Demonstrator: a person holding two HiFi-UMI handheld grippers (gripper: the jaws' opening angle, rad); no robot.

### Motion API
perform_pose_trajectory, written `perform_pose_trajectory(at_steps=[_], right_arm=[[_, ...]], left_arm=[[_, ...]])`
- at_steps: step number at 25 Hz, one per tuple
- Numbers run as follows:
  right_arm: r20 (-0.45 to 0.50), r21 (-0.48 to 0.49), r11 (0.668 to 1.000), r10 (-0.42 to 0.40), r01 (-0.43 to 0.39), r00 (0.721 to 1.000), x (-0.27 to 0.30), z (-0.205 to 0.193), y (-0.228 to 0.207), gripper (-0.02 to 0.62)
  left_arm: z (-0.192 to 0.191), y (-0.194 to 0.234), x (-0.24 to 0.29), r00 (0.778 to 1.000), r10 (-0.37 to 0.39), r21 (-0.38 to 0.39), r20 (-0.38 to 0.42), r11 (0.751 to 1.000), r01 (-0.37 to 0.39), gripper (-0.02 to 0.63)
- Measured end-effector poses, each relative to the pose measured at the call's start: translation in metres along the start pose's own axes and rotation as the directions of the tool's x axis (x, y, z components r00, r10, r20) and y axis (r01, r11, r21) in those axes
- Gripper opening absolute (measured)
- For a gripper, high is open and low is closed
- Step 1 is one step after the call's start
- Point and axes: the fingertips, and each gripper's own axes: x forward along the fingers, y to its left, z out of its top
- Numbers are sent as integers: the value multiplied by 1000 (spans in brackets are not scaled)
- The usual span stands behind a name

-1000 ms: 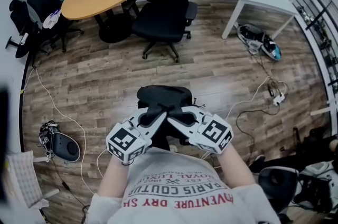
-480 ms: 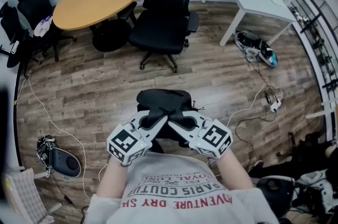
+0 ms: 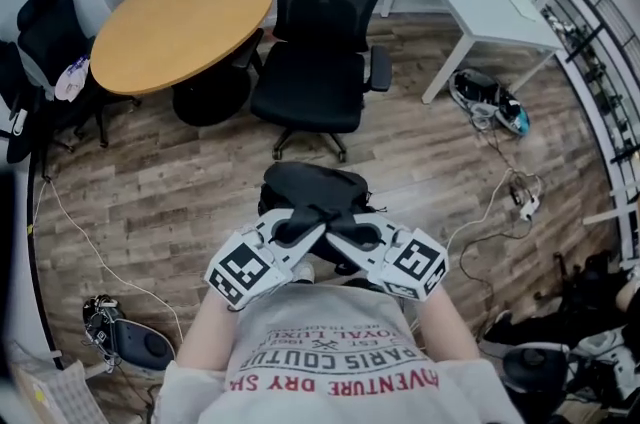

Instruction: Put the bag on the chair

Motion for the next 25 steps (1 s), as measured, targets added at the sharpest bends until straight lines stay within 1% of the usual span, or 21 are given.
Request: perform_pose_trajectory(at_steps=[2,5,11,14,17,20,22,25], right_arm=[[4,11,1000,-8,8,1000,16,7,-14,44],[7,27,1000,-11,11,1000,35,17,-37,44],[8,-17,999,28,-28,1000,61,35,-95,44],[-5,-29,998,61,-61,998,75,42,-124,44],[-19,-38,992,120,-120,993,84,47,-158,44],[-29,-39,987,152,-153,988,86,58,-200,44],[-18,-40,984,174,-175,984,85,67,-227,44],[-13,-61,976,207,-207,978,85,75,-261,44]], left_arm=[[0,21,0,1000,6,7,-15,1000,-5,30],[3,52,3,999,30,-6,-20,1000,-30,30],[12,115,24,996,91,-44,0,995,-91,30],[12,145,36,993,120,-76,2,990,-119,30],[16,177,54,990,139,-97,-13,985,-140,30],[30,209,79,990,137,-79,-32,987,-139,29],[42,229,96,990,140,-62,-34,988,-142,29],[54,255,117,987,155,-56,-32,986,-157,30]])
